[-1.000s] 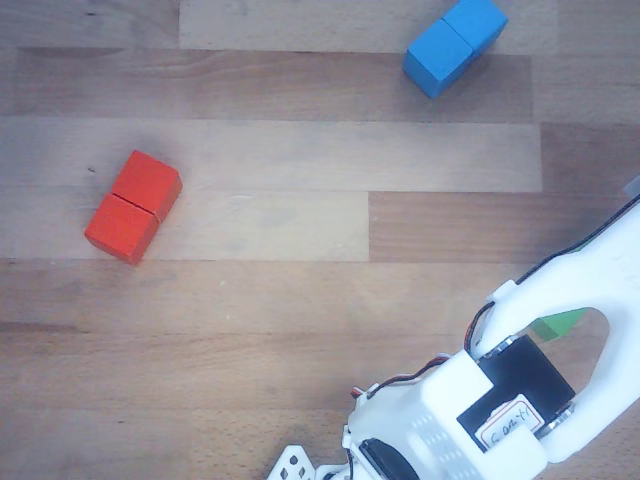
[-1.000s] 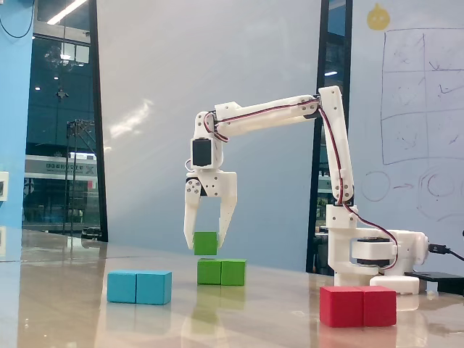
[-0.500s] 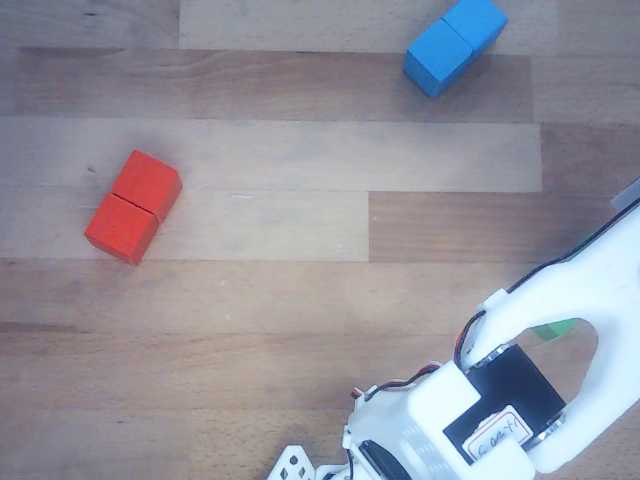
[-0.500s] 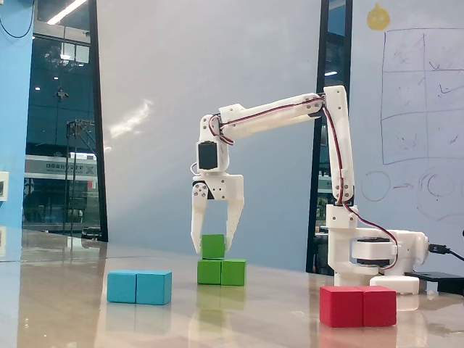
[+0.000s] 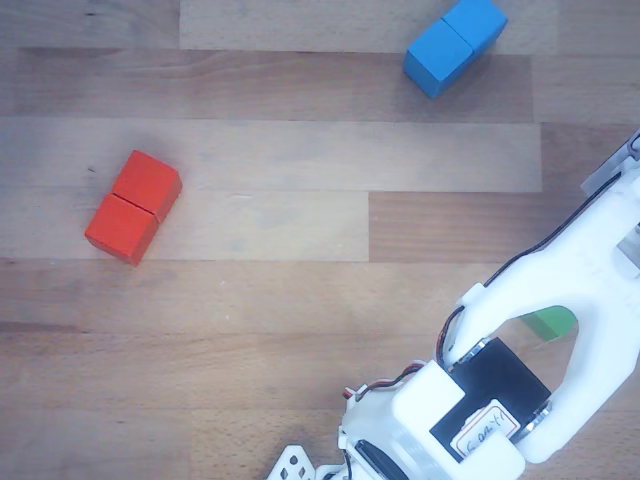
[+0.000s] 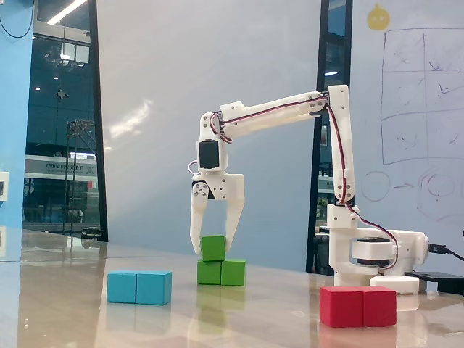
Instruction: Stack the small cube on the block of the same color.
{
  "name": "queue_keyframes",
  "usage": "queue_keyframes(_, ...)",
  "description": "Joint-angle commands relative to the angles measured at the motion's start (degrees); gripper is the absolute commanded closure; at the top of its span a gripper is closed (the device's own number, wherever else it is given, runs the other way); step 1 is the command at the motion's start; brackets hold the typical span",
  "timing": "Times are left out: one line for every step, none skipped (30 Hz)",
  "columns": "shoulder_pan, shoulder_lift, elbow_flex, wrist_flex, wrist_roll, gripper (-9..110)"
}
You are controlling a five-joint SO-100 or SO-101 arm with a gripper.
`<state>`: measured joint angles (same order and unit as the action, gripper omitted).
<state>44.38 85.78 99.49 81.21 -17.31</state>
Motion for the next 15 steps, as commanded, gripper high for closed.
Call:
queue_keyframes(0.18, 2.99, 0.26, 0.62, -0.26, 89)
queue_keyframes(0.26, 2.99, 0.26, 0.62, -0.35, 88)
queue_keyframes(0.35, 2.99, 0.26, 0.7, -0.44, 87)
queue_keyframes(0.35, 2.99, 0.26, 0.7, -0.44, 86)
queue_keyframes(0.35, 2.99, 0.26, 0.7, -0.44, 85)
queue_keyframes(0.35, 2.99, 0.26, 0.79, -0.53, 84)
queue_keyframes(0.35, 2.99, 0.26, 0.79, -0.53, 84)
queue_keyframes(0.35, 2.9, 0.26, 0.79, -0.53, 83)
queue_keyframes(0.35, 2.9, 0.35, 0.88, -0.53, 83)
queue_keyframes(0.35, 2.9, 0.35, 1.32, -0.53, 83)
queue_keyframes(0.35, 2.9, 0.35, 2.02, -0.62, 83)
queue_keyframes(0.35, 2.9, 0.44, 3.25, -0.62, 83)
queue_keyframes(0.35, 2.9, 0.62, 4.57, -0.62, 83)
queue_keyframes(0.26, 2.9, 0.62, 5.89, -0.62, 83)
queue_keyframes(0.18, 2.99, 0.62, 7.21, -0.62, 83)
